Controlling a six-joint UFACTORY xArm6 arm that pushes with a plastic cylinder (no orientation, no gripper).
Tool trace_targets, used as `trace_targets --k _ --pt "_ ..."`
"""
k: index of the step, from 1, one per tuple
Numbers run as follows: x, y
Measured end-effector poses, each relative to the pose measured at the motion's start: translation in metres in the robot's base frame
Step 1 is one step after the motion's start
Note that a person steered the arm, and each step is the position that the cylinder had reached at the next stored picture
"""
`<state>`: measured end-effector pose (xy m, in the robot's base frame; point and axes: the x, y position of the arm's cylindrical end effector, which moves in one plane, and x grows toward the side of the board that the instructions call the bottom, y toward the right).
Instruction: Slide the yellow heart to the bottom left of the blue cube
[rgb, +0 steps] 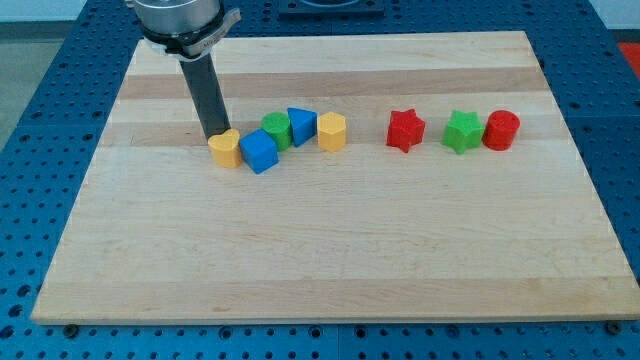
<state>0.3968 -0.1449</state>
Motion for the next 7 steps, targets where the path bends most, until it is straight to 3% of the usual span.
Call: trace_targets --k 2,5,7 --pt "0.046 -0.015" --pt "0.061 0.000" --pt "-0.024 -0.014"
